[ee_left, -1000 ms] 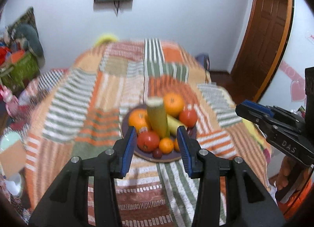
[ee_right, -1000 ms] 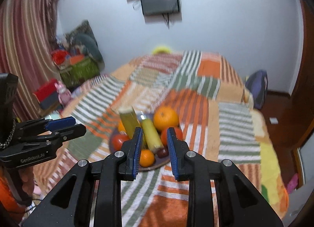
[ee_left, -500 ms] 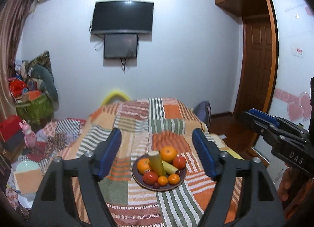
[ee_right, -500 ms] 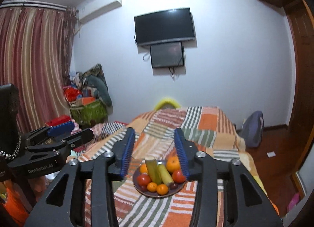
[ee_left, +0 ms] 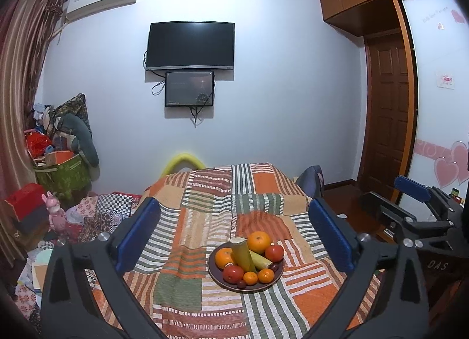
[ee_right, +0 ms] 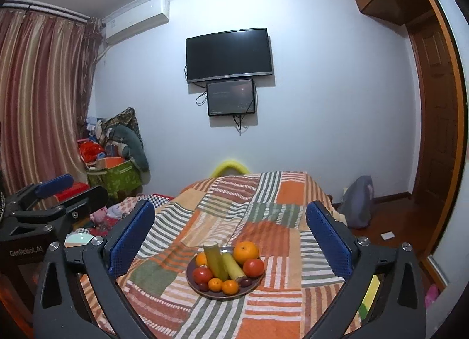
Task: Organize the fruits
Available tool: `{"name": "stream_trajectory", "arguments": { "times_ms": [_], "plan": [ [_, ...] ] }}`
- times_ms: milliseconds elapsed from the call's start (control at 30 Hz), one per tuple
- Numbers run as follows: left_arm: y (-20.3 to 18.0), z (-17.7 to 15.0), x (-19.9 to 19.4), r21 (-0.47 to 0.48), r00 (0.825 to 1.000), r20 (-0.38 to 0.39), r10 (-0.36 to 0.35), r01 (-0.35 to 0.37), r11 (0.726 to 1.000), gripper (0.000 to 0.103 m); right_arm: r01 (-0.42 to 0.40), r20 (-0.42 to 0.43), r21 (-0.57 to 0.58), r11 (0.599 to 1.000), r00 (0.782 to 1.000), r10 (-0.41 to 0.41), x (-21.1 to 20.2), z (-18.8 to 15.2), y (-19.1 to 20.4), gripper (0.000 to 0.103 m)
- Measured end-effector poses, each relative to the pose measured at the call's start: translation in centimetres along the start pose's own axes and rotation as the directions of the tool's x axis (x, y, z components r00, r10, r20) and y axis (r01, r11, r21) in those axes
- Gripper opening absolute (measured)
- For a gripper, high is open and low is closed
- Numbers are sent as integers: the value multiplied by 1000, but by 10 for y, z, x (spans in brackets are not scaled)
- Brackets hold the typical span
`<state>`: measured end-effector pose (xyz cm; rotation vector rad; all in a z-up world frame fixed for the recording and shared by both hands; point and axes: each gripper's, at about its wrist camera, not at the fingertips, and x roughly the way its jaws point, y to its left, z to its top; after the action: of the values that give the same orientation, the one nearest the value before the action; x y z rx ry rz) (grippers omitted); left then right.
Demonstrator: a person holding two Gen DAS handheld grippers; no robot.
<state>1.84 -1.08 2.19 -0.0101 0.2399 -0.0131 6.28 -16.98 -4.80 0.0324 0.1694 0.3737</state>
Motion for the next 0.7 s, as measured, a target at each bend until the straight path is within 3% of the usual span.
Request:
{"name": "stream_trajectory", "arguments": {
  "times_ms": [700],
  "plan": [
    [2, -2, -3, -9, 1000, 1, -5, 5, 1000, 103, 7, 9, -7, 1000, 1000, -7, -11, -2, 3, 103]
  ]
}}
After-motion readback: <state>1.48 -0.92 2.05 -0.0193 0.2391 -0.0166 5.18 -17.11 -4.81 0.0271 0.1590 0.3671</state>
